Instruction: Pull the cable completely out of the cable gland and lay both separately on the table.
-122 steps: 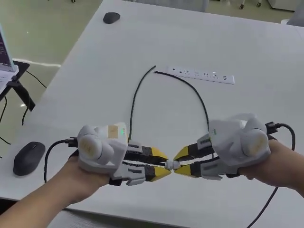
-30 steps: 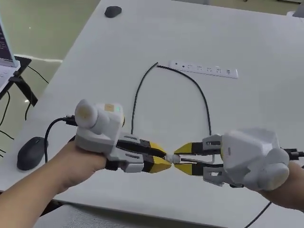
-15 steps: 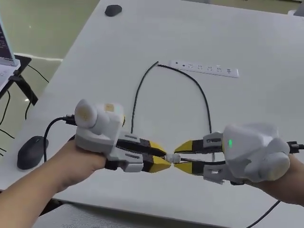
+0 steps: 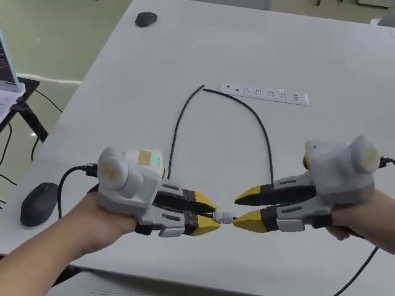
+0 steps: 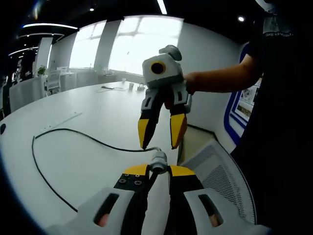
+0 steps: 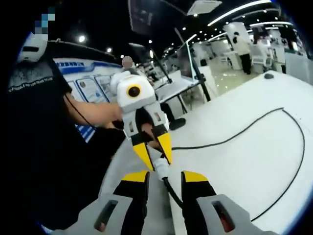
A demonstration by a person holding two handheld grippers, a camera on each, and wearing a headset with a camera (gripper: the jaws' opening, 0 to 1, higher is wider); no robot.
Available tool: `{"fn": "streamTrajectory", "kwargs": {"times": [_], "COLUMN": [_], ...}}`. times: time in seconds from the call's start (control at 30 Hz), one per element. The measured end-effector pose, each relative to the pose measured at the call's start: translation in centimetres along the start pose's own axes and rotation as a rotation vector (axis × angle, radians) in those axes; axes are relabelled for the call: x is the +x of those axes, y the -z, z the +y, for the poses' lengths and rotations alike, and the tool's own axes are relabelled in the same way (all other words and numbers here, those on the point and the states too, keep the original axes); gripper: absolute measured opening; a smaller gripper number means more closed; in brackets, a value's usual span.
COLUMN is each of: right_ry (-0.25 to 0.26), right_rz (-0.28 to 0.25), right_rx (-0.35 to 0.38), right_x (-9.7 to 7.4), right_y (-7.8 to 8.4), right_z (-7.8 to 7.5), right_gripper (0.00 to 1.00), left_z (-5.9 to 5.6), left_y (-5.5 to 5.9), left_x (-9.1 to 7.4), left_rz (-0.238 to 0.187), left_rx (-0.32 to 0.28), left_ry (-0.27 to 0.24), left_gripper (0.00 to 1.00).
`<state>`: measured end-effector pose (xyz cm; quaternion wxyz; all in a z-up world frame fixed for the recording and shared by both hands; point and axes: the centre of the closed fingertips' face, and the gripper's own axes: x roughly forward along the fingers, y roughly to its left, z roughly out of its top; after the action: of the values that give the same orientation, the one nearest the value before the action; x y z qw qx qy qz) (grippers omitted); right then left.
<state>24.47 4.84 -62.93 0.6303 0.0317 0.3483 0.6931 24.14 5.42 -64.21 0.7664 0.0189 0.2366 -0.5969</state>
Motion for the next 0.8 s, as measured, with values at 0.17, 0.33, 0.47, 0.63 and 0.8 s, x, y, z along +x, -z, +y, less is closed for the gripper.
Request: {"fn": "streamTrajectory", "kwargs": {"times": [0.17, 0.33, 0.47, 0.63, 0.8], "right_ry": [-0.089, -0.120, -0.140, -0.147, -0.143], "right_rz": [-0.040, -0.039, -0.022, -0.006, -0.011], "right_rx": [0.132, 0.149, 0.141, 0.135, 0.114], "right_x": [0.3, 0.7, 1.1, 1.3, 1.3], "right_y": [-0.1, 0.3, 0.6, 1.0, 0.9], "right_z": [0.3, 0.7, 1.5, 1.6, 1.6], "right_gripper": [0.18, 0.17, 0.16, 0.10, 0.09], "left_z": [-0.4, -0.7, -0.8, -1.0, -0.9], "left_y": [-0.3, -0.3, -0.3, -0.3, -0.2], "left_x": [-0.2, -0.2, -0.2, -0.2, -0.1], "left_rz": [-0.001, 0.001, 0.003, 0.001, 0.005], "left_rx": [0.008, 0.012, 0.012, 0.013, 0.012], "left_ry": [-0.002, -0.003, -0.003, -0.001, -0.001], "left_gripper": [0.15, 0.15, 0.15, 0.15, 0.15]}}
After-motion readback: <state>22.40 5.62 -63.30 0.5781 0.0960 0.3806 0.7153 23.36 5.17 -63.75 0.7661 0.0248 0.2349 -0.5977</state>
